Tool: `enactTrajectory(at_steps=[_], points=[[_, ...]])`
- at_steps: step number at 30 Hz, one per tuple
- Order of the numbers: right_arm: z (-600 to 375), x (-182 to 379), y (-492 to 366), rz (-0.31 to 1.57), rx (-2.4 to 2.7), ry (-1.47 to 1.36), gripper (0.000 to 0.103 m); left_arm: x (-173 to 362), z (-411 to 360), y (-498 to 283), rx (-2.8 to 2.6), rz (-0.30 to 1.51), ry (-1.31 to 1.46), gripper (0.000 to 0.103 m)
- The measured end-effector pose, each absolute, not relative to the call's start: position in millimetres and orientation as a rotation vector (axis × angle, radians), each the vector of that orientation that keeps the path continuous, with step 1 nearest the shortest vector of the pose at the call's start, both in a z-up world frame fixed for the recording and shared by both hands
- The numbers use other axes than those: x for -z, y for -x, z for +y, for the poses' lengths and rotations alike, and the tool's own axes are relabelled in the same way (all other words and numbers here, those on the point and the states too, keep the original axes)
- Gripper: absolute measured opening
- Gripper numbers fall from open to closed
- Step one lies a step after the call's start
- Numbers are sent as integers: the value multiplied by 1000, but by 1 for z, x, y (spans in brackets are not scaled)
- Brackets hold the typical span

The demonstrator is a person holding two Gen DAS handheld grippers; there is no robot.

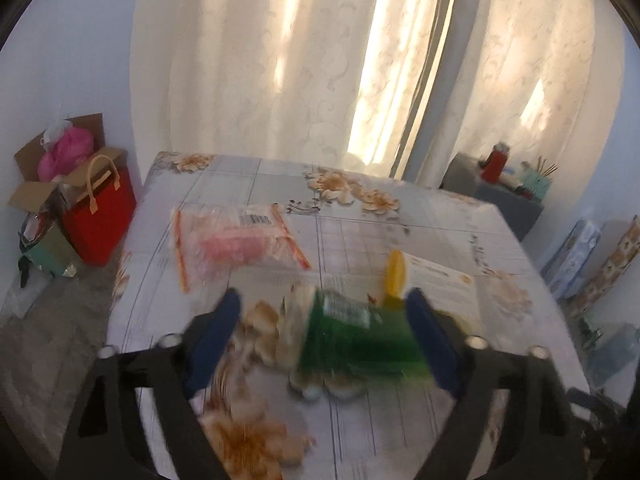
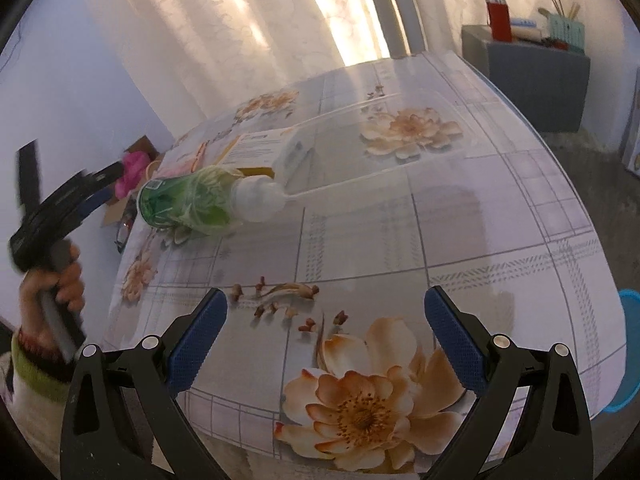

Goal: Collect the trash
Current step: 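Grasp the green scream bottle with the left gripper and lift it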

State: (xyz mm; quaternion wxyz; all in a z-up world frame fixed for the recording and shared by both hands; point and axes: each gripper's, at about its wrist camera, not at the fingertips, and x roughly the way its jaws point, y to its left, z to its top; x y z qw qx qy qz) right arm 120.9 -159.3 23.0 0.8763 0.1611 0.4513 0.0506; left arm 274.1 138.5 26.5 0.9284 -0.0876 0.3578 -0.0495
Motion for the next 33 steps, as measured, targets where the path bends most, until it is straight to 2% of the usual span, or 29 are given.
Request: enactTrajectory(at_steps=[3, 8, 9, 12, 19, 23, 26, 27, 28, 30, 33], points=[[-161, -21, -120, 943, -113, -353, 95, -19, 131, -308, 102, 790, 131, 63], [-162, -18, -121, 955, -133, -372, 95, 12, 103, -352, 117, 928, -52, 55], [-162, -17, -120, 956, -136, -376, 95, 20, 101, -356, 111, 960, -80, 49], [-165, -17, -118, 954, -138, -387, 95, 35, 100, -359, 92, 1033, -120, 40], [-171, -20, -111, 950, -130, -402, 95, 35, 109, -326, 114, 1121, -89, 39], [-167, -23, -107, 947, -148, -413, 95, 34, 121, -292, 158, 1172, 38, 39], [-159, -22, -106, 961, -186, -433, 95, 23, 127, -263, 194, 1135, 113, 39], [-155, -21, -106, 967, -198, -435, 95, 15, 126, -252, 209, 1083, 116, 43], [-151, -20, -106, 975, -212, -440, 95, 4, 123, -238, 226, 1015, 108, 53], [-141, -16, -104, 992, -246, -457, 95, -14, 110, -209, 304, 897, 63, 64], [-127, -9, -103, 1023, -278, -465, 95, -23, 76, -167, 460, 814, -96, 77]])
